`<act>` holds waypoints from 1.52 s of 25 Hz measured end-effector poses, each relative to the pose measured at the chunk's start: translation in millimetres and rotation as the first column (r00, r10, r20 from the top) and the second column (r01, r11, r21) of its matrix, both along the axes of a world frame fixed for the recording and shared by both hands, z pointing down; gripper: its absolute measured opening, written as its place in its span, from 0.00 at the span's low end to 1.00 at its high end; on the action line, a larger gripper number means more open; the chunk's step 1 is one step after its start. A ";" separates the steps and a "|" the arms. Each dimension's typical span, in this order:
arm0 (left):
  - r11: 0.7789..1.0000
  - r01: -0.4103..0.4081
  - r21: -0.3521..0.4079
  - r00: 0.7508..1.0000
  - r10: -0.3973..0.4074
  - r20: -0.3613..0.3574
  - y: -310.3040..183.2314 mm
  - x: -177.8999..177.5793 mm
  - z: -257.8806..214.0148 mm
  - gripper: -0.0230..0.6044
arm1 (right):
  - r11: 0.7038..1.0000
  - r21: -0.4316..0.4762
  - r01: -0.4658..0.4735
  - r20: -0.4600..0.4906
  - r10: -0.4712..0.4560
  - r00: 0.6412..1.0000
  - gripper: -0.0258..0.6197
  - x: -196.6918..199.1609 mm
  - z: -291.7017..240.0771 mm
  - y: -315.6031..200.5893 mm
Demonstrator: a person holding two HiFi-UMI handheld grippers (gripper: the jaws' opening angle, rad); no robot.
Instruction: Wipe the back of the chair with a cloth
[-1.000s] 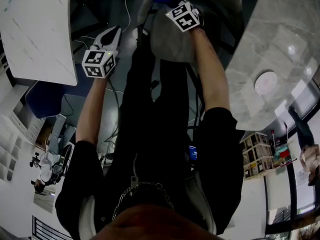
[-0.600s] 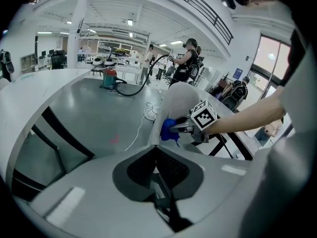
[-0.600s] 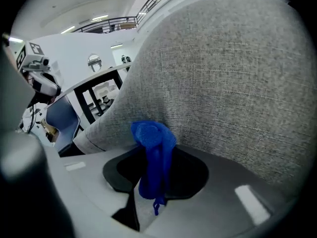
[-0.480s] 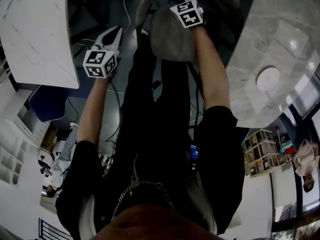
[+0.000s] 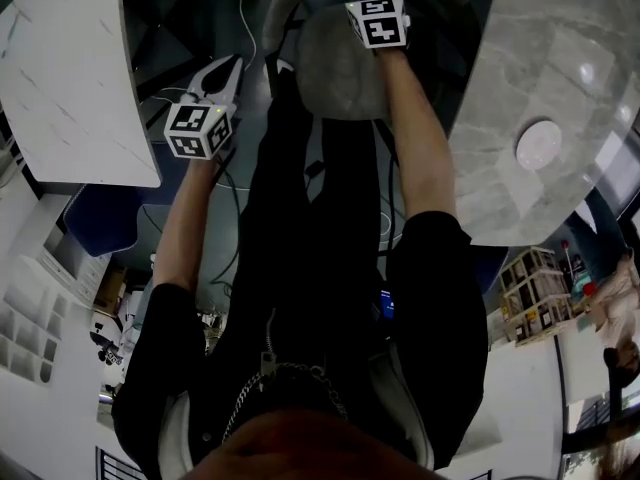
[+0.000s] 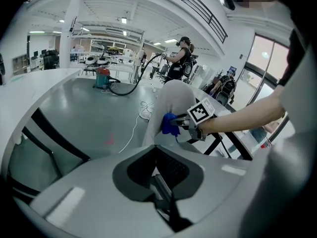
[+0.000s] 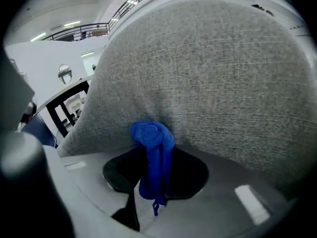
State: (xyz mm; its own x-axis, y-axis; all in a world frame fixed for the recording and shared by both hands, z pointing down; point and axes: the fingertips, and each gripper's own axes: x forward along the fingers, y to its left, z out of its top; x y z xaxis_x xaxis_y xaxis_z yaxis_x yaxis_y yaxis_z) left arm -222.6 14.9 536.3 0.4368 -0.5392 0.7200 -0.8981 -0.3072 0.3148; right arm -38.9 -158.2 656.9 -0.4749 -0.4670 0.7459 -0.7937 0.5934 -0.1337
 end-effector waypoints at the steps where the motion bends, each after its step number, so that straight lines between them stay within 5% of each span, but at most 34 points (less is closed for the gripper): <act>1: 1.000 -0.013 0.001 1.000 0.013 -0.003 -1.3 2.8 0.7 0.05 | 1.000 0.000 -0.027 -0.003 0.027 1.000 0.21 4.4 -0.9 -1.7; 7: 0.995 -0.098 0.009 0.995 0.098 -0.020 -11.4 28.8 -0.3 0.05 | 0.986 0.001 -0.168 -0.009 0.168 0.986 0.21 33.0 -5.7 -10.3; 15: 0.962 -0.270 0.039 0.961 0.272 -0.045 -27.2 86.2 -3.5 0.05 | 0.926 0.008 -0.377 -0.002 0.377 0.926 0.21 73.5 -7.4 -17.9; 22: 0.925 -0.375 0.070 0.922 0.379 -0.075 -41.9 131.5 4.5 0.05 | 0.828 -0.011 -0.561 0.035 0.561 0.827 0.21 117.7 -5.3 -14.5; 33: 0.880 -0.466 0.088 0.875 0.474 -0.104 -60.3 174.2 17.9 0.05 | 0.787 0.022 -0.617 0.002 0.617 0.787 0.21 155.0 -2.4 -4.7; 38: 0.868 -0.487 0.096 0.861 0.496 -0.114 -69.8 186.0 22.7 0.05 | 0.743 0.023 -0.669 -0.001 0.669 0.743 0.21 169.7 1.1 0.0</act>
